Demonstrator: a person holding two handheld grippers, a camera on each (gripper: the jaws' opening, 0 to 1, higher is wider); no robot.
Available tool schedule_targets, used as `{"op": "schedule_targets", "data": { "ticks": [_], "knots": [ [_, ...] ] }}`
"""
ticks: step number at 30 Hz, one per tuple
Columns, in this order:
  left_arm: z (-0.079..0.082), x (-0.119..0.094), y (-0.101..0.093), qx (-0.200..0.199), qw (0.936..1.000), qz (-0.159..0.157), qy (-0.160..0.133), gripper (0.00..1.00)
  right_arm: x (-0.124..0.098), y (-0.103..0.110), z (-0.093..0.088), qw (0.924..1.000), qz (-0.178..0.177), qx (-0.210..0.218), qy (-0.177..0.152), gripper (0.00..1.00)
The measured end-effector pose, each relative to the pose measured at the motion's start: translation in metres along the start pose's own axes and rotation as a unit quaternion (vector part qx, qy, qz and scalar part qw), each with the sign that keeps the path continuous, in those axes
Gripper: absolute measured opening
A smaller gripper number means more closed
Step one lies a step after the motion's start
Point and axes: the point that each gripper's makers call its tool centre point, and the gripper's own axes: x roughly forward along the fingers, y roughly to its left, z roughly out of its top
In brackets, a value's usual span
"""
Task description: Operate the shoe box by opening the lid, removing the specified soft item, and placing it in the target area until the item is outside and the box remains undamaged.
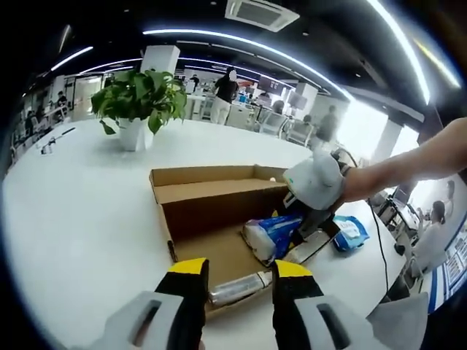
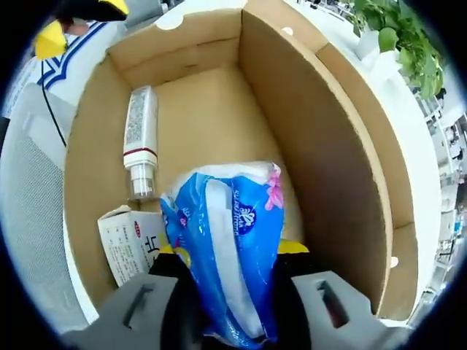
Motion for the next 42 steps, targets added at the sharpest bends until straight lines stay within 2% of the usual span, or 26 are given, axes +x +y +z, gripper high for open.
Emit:
{"op": "schedule_targets", "data": {
  "ticks": [7, 16, 30, 42],
  "knots": [
    [0.001, -0.005, 0.005, -0.004, 1.0000, 0.008, -0.001, 0.35, -0.006, -0.004, 0.005, 0.9995, -0.021, 0.011, -0.019, 0.27],
    [0.000, -0.011, 0.004, -0.020, 0.9997, 0.010, -0.005, 0.35, -0.020, -0.002, 0.022, 0.9984, -0.033, 0.015, -0.042, 0.26],
    [-0.001, -0.015, -0.009, 0.024, 0.9997, -0.009, 0.006, 0.42, -0.054, -0.004, 0.035, 0.9962, -0.060, 0.001, -0.063, 0.26],
    [-0.005, -0.018, -0.016, 0.026, 0.9993, -0.023, 0.014, 0.43, -0.079, 0.004, 0.041, 0.9938, -0.082, -0.015, -0.073, 0.26]
  ]
}}
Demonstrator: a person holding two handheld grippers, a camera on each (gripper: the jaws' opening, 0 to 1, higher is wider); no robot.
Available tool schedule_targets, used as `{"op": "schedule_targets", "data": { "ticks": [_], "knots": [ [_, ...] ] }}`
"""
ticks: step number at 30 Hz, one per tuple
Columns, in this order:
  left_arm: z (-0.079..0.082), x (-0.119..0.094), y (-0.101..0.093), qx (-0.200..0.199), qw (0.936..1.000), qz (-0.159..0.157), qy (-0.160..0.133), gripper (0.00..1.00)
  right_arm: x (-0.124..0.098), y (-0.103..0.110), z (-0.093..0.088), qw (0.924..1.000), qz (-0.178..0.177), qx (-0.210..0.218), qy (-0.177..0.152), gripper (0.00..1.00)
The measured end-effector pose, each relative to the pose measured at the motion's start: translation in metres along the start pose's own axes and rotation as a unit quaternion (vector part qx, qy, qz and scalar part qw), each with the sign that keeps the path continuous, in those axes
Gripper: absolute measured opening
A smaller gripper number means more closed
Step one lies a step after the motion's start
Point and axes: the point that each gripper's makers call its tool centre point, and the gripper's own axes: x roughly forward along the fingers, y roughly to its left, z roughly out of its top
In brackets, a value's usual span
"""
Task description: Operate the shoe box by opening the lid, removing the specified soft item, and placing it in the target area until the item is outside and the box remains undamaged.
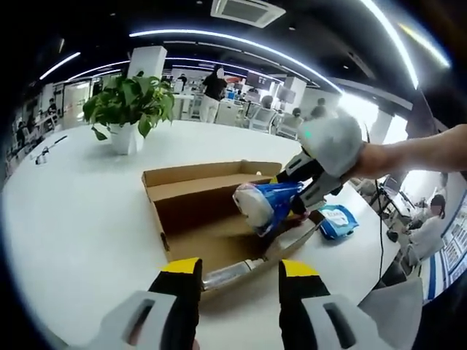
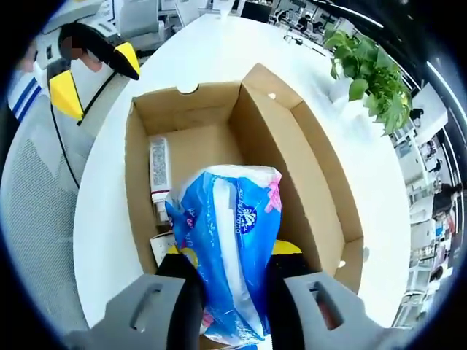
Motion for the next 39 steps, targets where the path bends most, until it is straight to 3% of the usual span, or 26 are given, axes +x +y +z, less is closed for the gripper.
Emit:
{"op": "schedule_targets", "data": {
  "ticks": [12, 24, 39],
  "knots": [
    [0.001, -0.005, -0.005, -0.003, 1.0000, -0.004, -0.006, 0.43, -0.026, -0.003, 0.003, 0.9997, -0.020, 0.003, -0.013, 0.26],
    [0.000, -0.004, -0.023, 0.006, 0.9997, -0.024, -0.003, 0.43, -0.051, -0.008, -0.007, 0.9992, -0.037, 0.007, -0.015, 0.26],
    [0.005, 0.005, -0.051, 0.030, 0.9984, -0.047, 0.005, 0.43, -0.082, -0.013, -0.044, 0.9982, -0.059, 0.011, 0.002, 0.25]
  ]
}}
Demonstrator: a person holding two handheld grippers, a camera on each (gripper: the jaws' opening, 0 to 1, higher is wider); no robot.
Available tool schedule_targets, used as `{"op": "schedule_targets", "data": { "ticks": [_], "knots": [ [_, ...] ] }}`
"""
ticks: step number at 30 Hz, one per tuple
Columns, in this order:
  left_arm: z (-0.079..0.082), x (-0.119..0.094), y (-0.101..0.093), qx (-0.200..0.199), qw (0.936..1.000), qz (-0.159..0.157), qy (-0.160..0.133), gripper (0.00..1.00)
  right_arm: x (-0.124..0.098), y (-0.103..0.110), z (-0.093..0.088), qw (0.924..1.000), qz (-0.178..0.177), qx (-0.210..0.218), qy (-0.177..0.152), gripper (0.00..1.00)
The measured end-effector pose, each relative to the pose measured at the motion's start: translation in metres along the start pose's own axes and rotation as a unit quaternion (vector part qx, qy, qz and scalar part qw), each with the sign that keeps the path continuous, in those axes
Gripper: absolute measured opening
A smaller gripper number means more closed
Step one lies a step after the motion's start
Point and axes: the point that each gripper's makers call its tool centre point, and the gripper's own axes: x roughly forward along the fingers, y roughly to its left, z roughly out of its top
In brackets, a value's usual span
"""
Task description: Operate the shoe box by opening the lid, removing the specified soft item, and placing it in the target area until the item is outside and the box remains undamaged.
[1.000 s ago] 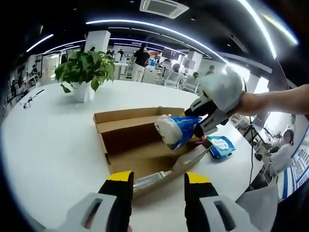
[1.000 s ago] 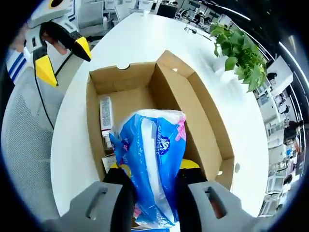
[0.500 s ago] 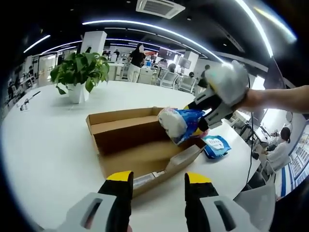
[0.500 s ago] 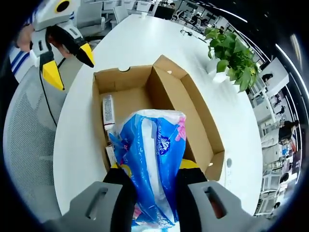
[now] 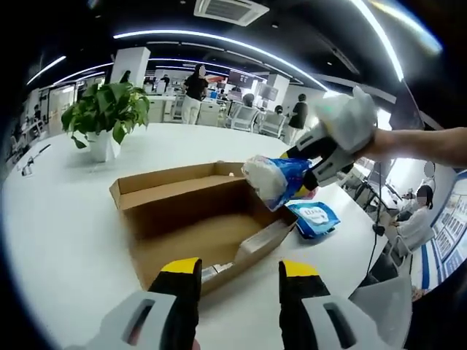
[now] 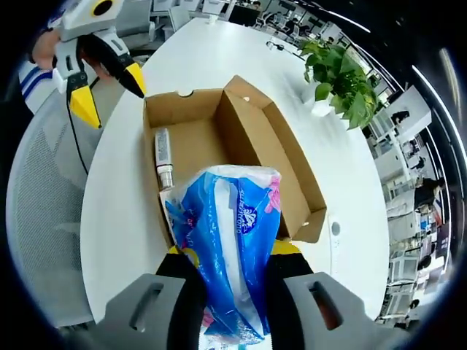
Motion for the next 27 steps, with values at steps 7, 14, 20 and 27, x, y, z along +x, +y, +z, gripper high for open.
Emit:
{"op": "schedule_targets", "data": {
  "ticks": [7, 14, 20, 27],
  "knots": [
    [0.003, 0.004, -0.009, 0.009, 0.9999, -0.008, 0.004, 0.43, -0.010, 0.001, -0.023, 0.9998, -0.007, 0.014, 0.008, 0.25],
    [0.004, 0.007, -0.018, 0.011, 0.9998, -0.015, 0.006, 0.43, -0.021, 0.002, -0.053, 0.9992, -0.015, 0.032, 0.019, 0.25],
    [0.003, 0.012, -0.028, 0.019, 0.9995, -0.022, 0.010, 0.43, -0.037, 0.004, -0.081, 0.9980, -0.024, 0.051, 0.028, 0.25],
    [0.008, 0.015, -0.041, 0.027, 0.9992, -0.029, 0.011, 0.43, -0.052, 0.010, -0.119, 0.9959, -0.029, 0.072, 0.045, 0.25]
  ]
}}
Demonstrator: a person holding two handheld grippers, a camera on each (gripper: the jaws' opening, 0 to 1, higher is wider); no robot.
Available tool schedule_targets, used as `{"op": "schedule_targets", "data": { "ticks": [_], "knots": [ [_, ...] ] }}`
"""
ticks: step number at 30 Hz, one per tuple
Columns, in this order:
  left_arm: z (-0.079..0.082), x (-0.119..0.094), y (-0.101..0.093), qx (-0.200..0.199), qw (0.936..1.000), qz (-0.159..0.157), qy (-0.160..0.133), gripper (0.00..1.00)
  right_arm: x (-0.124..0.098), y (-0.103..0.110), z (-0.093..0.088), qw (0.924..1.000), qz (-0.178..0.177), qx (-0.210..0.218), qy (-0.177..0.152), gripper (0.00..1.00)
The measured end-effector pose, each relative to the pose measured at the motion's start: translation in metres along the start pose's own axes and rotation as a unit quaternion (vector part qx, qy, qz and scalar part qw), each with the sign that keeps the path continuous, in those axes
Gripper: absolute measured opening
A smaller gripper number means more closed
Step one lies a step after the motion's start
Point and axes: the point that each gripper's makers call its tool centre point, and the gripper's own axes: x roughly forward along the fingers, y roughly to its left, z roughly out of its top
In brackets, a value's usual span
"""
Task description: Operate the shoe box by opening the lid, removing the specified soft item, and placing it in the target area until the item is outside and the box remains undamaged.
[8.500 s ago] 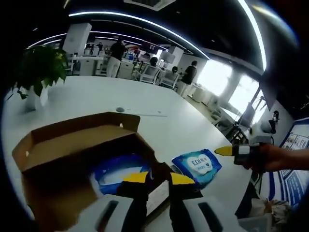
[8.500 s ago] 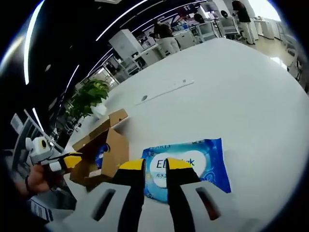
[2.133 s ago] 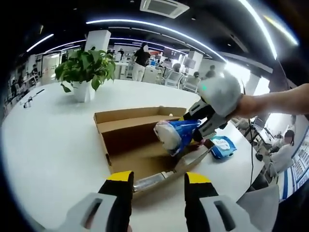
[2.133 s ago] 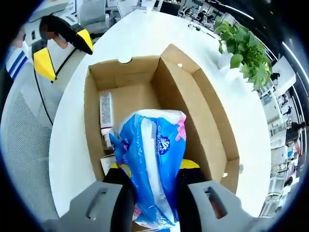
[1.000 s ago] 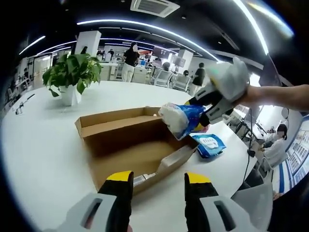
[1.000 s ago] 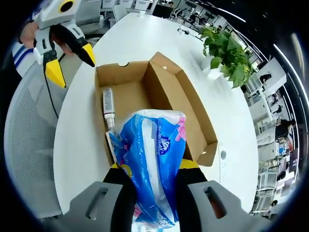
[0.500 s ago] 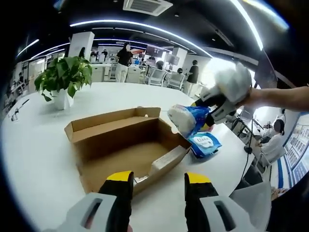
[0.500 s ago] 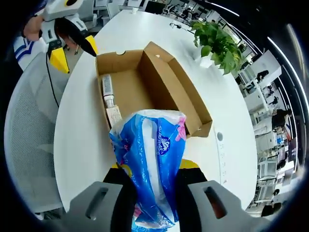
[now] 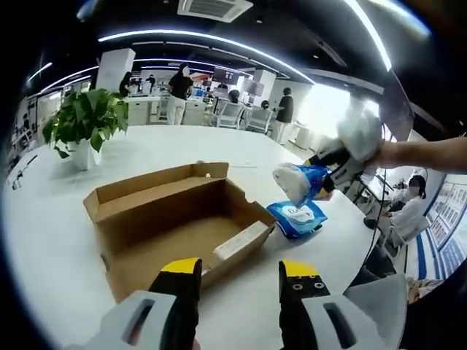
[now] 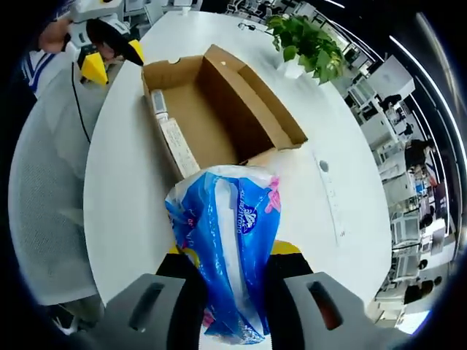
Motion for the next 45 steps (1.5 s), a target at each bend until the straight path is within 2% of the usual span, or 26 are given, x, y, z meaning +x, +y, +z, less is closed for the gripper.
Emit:
{"op": "schedule_targets", "data": {
  "ticks": [7, 12, 17, 22, 29, 34, 42, 45],
  "knots": [
    [0.011, 0.002, -0.013, 0.017, 0.9998, -0.006, -0.004, 0.43, -0.010, 0.003, -0.042, 0.9994, -0.002, 0.030, 0.017, 0.25],
    [0.011, 0.004, -0.016, 0.021, 0.9998, -0.005, -0.002, 0.43, -0.018, 0.007, -0.084, 0.9980, -0.004, 0.052, 0.037, 0.25],
    [0.011, 0.006, -0.020, 0.024, 0.9997, -0.002, 0.002, 0.43, -0.027, 0.010, -0.118, 0.9950, -0.009, 0.089, 0.046, 0.25],
    [0.016, 0.009, -0.026, 0.029, 0.9996, -0.003, 0.005, 0.43, -0.033, 0.012, -0.156, 0.9920, -0.012, 0.109, 0.063, 0.25],
    [0.022, 0.015, -0.033, 0.034, 0.9994, -0.002, 0.006, 0.43, -0.040, 0.016, -0.191, 0.9892, -0.016, 0.124, 0.076, 0.25],
    [0.021, 0.018, -0.040, 0.038, 0.9992, -0.003, 0.010, 0.43, -0.041, 0.028, -0.218, 0.9862, -0.012, 0.138, 0.090, 0.25],
    [0.016, 0.019, -0.044, 0.033, 0.9994, 0.002, 0.013, 0.43, -0.040, 0.034, -0.246, 0.9839, -0.006, 0.144, 0.106, 0.25],
    [0.016, 0.020, -0.043, 0.031, 0.9994, 0.004, 0.013, 0.43, -0.041, 0.034, -0.245, 0.9838, -0.005, 0.144, 0.107, 0.25]
  ]
}}
